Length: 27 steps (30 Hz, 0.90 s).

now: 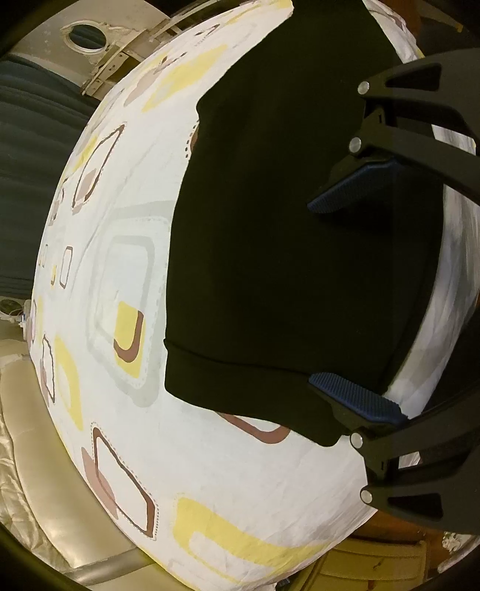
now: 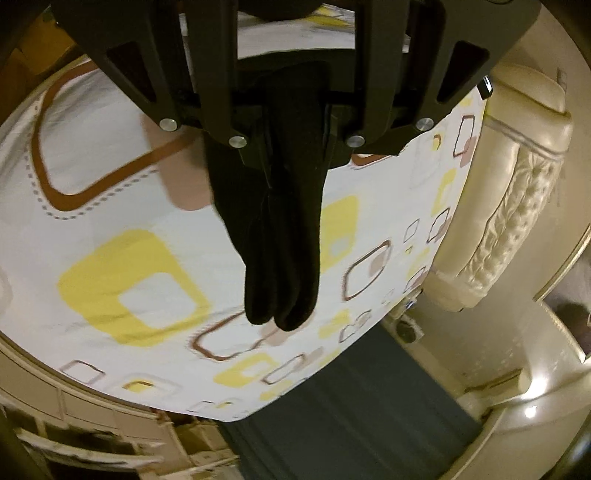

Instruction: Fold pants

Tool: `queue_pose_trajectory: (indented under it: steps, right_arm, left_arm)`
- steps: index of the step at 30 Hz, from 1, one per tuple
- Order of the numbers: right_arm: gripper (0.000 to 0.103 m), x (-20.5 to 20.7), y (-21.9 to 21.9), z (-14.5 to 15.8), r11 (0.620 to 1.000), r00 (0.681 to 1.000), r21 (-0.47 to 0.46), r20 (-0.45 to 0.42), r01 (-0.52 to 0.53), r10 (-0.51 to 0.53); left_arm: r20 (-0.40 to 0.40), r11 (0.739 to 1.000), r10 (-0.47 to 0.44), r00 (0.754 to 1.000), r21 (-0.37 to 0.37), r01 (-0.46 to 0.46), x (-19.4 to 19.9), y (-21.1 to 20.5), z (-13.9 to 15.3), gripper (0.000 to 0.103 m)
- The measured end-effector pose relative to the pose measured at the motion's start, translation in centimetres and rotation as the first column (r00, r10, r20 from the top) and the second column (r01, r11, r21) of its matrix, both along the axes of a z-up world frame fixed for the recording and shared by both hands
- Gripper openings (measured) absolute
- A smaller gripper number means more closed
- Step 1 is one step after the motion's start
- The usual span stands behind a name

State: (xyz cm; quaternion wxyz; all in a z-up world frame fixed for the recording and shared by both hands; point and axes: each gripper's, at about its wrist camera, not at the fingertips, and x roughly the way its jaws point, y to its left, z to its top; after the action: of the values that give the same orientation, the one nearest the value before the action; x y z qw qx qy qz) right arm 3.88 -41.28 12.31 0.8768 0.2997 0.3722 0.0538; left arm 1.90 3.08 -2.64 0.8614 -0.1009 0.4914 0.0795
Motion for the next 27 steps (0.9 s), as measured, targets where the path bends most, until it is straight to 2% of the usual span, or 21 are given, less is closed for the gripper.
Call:
queue_pose_trajectory:
  steps: [6,10,18,27]
  right_arm:
    - [0.018,2.1,6.9,-0.1,0.993,0.996,-0.067,-0.019,-0.094,0.093]
    - [0.018,3.6,12.0,-1.4,0.980,0.984,-0.091,-0.050,-0.176,0.172]
    - [0.018,6.1,21.0,-5.7,0.936,0.949,-0.183,-0.156,-0.301,0.274]
    - [0.018,6.2,27.7,-10.0,0.883,0.904,-0.240,-0.253,-0.402,0.343]
  left_arm:
    - [0.020,1.000,-0.004,1.000,0.007,0.004,-0.1,-0.4,0.6,0.088]
    - [0.037,1.000,-0.015,0.999,0.014,0.014,-0.2,-0.8,1.2,0.088]
    - [0.048,1.000,-0.024,0.999,0.008,0.024,-0.3,-1.1,1.6,0.088]
    - [0.049,1.000,-0.027,0.998,0.000,0.028,-0.2,-1.2,1.7,0.088]
